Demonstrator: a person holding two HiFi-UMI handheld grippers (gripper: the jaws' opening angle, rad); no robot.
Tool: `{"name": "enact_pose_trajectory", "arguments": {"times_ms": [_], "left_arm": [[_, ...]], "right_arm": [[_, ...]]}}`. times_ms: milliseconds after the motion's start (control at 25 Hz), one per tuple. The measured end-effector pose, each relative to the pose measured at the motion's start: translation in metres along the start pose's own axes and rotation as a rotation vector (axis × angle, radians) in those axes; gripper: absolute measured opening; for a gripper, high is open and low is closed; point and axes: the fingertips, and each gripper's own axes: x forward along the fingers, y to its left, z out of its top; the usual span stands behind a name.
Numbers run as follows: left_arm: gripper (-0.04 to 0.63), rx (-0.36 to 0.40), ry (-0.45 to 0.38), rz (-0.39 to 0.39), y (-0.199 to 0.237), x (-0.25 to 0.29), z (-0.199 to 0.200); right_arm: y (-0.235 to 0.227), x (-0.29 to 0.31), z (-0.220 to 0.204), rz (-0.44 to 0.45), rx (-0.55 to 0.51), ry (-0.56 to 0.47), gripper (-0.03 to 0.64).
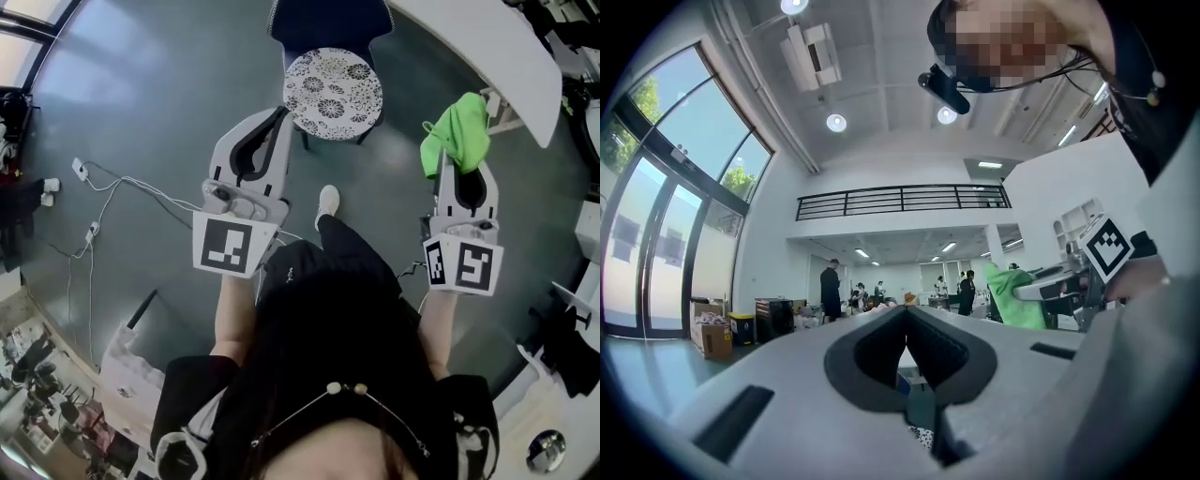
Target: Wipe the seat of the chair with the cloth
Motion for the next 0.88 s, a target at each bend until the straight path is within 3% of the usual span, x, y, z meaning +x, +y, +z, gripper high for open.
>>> {"name": "enact_pose_trajectory", "arguments": {"times_ms": [360,560,880], "left_arm": [[0.005,-0.004,0.038,0.032,0.034,0.062,-0.020],[0.005,-0.006,0.065,0.051,0.071,0.084,-0.042],[0.005,-0.032,0.112,0.024,0.128,0.125,-0.081]], "right_arm": [[0.000,0.091,-0.011,0.142,-0.041,0.044,0.051],[0.015,0.129,-0.033,0.209,-0.121,0.109,0.051],[0.059,0.222,-0.092,0.368,-0.484,0.271,0.051]]}}
